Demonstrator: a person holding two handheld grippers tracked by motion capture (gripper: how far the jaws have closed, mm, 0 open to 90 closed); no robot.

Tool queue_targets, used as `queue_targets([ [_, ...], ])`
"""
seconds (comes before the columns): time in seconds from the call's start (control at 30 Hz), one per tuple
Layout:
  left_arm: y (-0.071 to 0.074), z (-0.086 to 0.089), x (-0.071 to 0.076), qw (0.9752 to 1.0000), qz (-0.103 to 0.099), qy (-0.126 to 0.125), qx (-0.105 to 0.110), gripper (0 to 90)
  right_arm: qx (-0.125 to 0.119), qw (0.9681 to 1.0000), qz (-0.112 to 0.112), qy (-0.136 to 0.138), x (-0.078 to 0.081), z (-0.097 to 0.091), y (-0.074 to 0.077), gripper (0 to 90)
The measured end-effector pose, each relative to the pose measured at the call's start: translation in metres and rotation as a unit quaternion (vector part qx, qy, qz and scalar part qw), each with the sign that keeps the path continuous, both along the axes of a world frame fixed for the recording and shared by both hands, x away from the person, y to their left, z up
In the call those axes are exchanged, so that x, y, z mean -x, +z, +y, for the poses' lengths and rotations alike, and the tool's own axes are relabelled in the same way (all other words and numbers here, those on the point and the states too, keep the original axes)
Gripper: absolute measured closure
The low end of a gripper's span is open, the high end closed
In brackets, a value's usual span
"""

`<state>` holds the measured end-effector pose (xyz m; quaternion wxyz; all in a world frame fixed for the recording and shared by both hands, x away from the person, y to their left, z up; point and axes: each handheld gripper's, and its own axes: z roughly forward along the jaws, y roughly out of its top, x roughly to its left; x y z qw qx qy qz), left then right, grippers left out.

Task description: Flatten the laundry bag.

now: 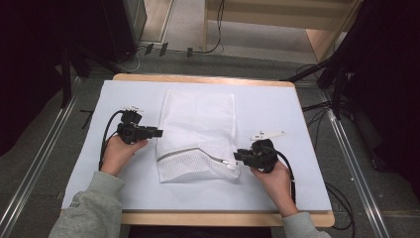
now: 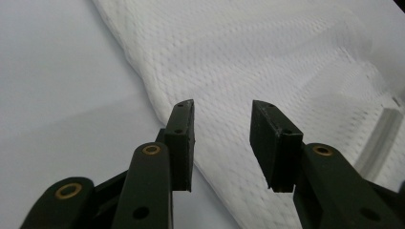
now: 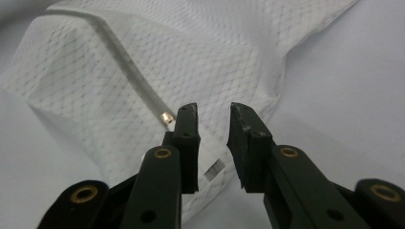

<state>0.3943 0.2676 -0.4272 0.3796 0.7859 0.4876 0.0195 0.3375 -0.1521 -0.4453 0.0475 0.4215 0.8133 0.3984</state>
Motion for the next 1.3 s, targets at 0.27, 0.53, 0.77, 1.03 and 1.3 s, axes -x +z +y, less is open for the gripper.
queue_targets([
  [0.27,0.001,-0.004,0.022,0.9998,-0.001,-0.018,-0.009,58.3,-0.006,0.9999,0.004,0.010,0.021,-0.001,-0.001,70.0],
  [0.53,-0.003,-0.010,0.038,0.9994,0.009,-0.030,-0.012,61.3,-0.001,0.9997,0.002,0.026,0.027,0.010,-0.004,62.9],
  [0.77,0.005,-0.017,0.054,0.9985,-0.007,-0.050,0.020,88.1,0.010,0.9990,0.003,0.044,0.023,0.023,-0.008,62.1],
  [1.03,-0.011,-0.041,0.072,0.9956,0.014,-0.093,0.004,90.0,0.035,0.9978,0.012,0.055,0.017,0.032,-0.016,69.2],
  [1.3,-0.030,-0.040,0.070,0.9943,0.040,-0.096,-0.024,88.6,0.040,0.9967,0.043,0.056,0.013,0.025,-0.016,89.7],
])
